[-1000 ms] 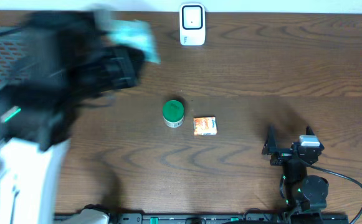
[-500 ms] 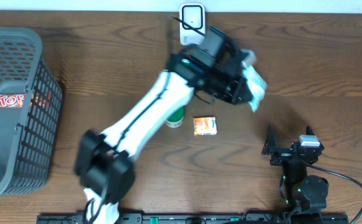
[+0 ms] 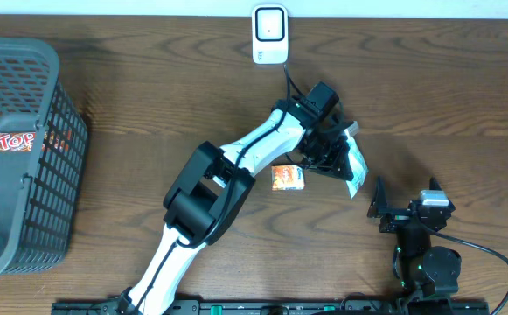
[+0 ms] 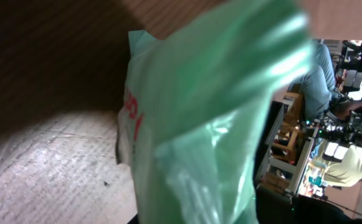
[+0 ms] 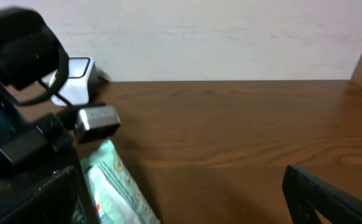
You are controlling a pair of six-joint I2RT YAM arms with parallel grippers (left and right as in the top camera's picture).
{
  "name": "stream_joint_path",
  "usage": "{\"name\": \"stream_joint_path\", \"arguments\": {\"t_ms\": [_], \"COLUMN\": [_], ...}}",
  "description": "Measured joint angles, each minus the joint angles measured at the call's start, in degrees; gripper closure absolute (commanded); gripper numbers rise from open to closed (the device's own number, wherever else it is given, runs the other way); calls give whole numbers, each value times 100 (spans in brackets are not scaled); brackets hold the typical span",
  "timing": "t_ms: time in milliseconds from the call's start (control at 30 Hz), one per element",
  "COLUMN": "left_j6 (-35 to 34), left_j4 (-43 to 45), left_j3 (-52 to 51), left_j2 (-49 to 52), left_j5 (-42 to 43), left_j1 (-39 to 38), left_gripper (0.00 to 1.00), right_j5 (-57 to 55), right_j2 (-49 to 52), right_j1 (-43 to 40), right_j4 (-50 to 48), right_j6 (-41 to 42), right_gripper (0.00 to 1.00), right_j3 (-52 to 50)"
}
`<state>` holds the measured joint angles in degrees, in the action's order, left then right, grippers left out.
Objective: Scan the item barcode
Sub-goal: 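Carry the wipes pack right of the orange pack and release, then return left gripper into the basket toward the red TOP bar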
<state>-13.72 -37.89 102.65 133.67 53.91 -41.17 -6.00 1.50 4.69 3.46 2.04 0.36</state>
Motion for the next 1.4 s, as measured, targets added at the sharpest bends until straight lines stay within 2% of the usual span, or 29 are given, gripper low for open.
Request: {"name": "stream_joint_path", "arguments": {"t_ms": [33,100,167,200,433,567,833,933,1033,1133,1200,1400], "left_j6": [13,0,-7,-24,-262,-278,120,221,98,-173,-350,-1213], "left_j4": [-15,-129,-273,-387,-1342,-1478,-1263,-1462,-1864,-2304,-2516,-3248], "left_j3": [0,0,2,2,96,142,542,664,699,699,699,697], "left_j2": [22,20,15,17,-131,-590,-3117,-4266,-5222,-5969,-6319,-6721], "left_j5": [-9,-149,-365,-527,-1950,-2726,-3403,-4188,-5434,-6610,-7064,-7654], "left_j1": [2,24,55,79,361,468,470,553,874,1674,2358,4999], "left_gripper": [76,51,33,18,15,15,15,14,14,14,14,14], "right_j5": [-2,0,0,0,-2,-2,-2,0,0,0,0,0], "right_j2": [0,0,0,0,0,0,0,0,0,0,0,0], "right_j1": [0,0,0,0,0,0,0,0,0,0,0,0], "right_j4": [0,0,0,0,0,-2,-2,-2,0,-2,0,2], "right_j6": [0,2,2,2,0,0,0,0,2,0,0,0], "right_gripper": [1,1,1,1,1,1,1,1,1,1,1,1], "right_j3": [0,0,0,0,0,0,0,0,0,0,0,0]}}
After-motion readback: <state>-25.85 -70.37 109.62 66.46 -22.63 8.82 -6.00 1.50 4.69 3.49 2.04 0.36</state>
